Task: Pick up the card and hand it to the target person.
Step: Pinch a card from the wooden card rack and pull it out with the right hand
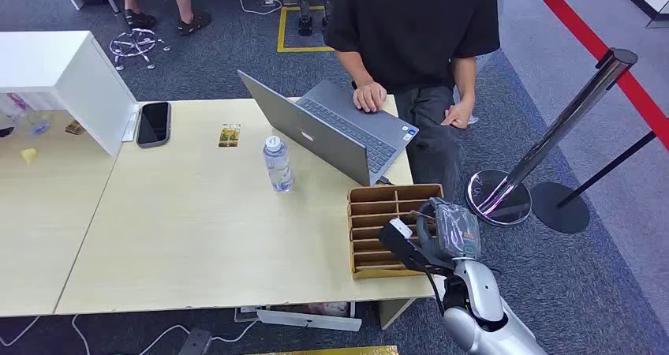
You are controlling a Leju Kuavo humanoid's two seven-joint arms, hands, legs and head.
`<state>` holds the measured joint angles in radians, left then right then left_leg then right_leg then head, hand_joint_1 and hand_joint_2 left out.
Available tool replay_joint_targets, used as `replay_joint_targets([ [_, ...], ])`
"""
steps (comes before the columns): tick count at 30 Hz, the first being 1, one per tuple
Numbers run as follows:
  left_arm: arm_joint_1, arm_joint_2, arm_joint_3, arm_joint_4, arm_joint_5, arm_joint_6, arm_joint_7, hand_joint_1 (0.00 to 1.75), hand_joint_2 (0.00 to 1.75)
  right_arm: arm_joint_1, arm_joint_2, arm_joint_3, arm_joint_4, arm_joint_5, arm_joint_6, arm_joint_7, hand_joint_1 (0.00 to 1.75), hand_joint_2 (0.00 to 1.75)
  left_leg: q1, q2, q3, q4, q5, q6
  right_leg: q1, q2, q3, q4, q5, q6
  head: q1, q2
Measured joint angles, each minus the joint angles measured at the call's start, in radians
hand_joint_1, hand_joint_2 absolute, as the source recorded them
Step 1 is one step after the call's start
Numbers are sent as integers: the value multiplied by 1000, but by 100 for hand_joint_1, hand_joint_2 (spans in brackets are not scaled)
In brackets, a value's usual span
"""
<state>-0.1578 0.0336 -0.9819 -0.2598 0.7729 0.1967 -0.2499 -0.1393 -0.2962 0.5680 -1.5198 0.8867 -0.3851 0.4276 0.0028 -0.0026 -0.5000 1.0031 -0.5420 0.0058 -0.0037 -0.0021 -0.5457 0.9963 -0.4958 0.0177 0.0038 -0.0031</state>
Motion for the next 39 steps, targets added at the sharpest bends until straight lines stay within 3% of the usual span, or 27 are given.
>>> replay_joint_targets([
  [19,0,0,0,0,-1,2,0,0,0,0,-19,1,-39,32,25,25,147,175,0,0,0,0,0,0,0,0,0,0,0,0,0,0],
  [39,6,0,0,0,-1,2,-16,0,0,-8,-130,-51,-417,101,153,106,143,175,0,0,0,0,0,0,0,0,0,0,0,0,0,0],
])
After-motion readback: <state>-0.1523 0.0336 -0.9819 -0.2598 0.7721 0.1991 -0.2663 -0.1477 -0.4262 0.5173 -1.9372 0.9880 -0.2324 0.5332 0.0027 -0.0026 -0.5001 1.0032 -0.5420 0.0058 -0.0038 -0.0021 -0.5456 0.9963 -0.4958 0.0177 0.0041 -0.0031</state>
